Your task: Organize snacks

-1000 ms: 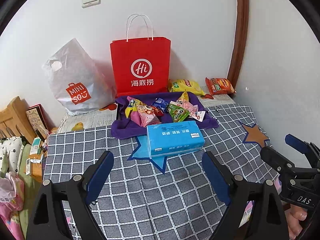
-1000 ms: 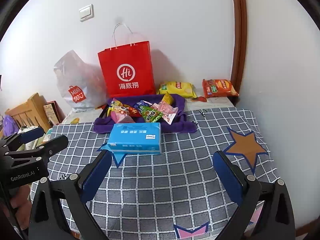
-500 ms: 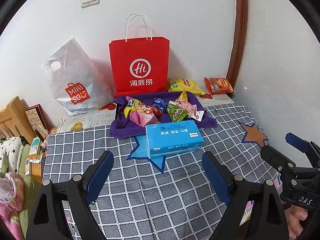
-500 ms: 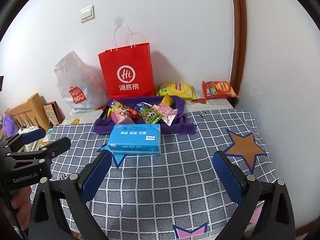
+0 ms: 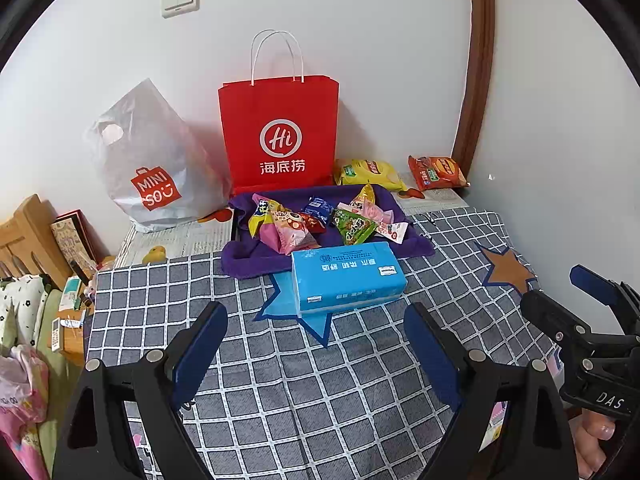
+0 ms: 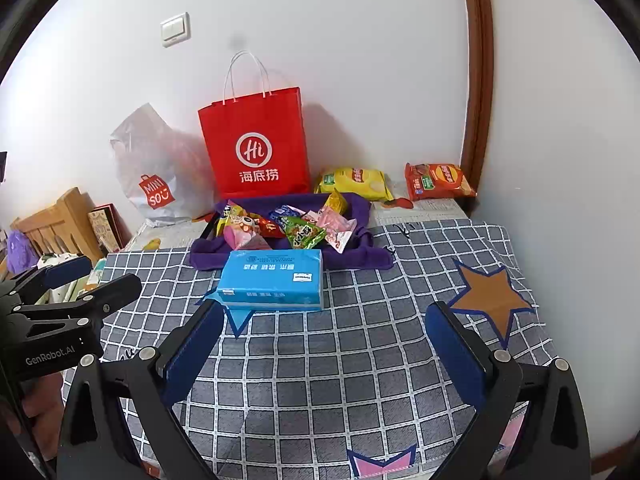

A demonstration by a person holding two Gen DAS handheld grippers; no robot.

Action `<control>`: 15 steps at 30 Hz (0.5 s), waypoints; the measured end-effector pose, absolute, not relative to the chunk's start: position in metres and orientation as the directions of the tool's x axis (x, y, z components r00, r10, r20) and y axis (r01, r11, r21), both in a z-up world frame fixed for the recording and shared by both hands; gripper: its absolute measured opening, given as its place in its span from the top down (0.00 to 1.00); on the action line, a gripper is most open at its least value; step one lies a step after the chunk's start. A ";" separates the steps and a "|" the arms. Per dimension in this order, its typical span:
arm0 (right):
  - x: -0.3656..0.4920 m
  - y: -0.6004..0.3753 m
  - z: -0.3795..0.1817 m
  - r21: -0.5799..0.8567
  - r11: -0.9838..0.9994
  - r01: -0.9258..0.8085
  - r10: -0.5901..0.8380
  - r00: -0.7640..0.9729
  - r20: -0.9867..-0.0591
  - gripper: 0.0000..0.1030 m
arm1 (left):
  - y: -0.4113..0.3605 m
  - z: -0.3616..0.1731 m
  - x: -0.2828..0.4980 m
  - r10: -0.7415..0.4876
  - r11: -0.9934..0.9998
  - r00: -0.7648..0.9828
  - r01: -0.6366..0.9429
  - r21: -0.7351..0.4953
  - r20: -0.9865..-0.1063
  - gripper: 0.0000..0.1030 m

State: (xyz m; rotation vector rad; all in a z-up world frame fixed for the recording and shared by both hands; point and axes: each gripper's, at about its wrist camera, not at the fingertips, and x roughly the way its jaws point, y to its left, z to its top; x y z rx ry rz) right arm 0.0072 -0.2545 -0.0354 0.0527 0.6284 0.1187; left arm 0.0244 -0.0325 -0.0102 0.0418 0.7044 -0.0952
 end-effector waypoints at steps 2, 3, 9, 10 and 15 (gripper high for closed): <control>0.007 -0.254 -0.035 0.085 0.992 -0.093 0.125 0.802 -0.584 0.03 | -0.033 -0.009 0.024 -0.073 0.995 0.758 0.101 0.006 -0.648 0.13; 0.007 -0.254 -0.035 0.085 0.992 -0.094 0.126 0.803 -0.583 0.03 | -0.033 -0.009 0.024 -0.074 0.995 0.759 0.102 0.006 -0.647 0.13; 0.007 -0.254 -0.035 0.085 0.992 -0.094 0.126 0.803 -0.583 0.03 | -0.032 -0.010 0.024 -0.073 0.995 0.758 0.101 0.007 -0.648 0.13; 0.007 -0.254 -0.035 0.086 0.992 -0.095 0.127 0.803 -0.582 0.03 | -0.033 -0.010 0.024 -0.073 0.995 0.758 0.101 0.006 -0.649 0.13; 0.007 -0.254 -0.035 0.086 0.992 -0.096 0.128 0.803 -0.582 0.03 | -0.032 -0.010 0.024 -0.074 0.995 0.759 0.102 0.005 -0.647 0.13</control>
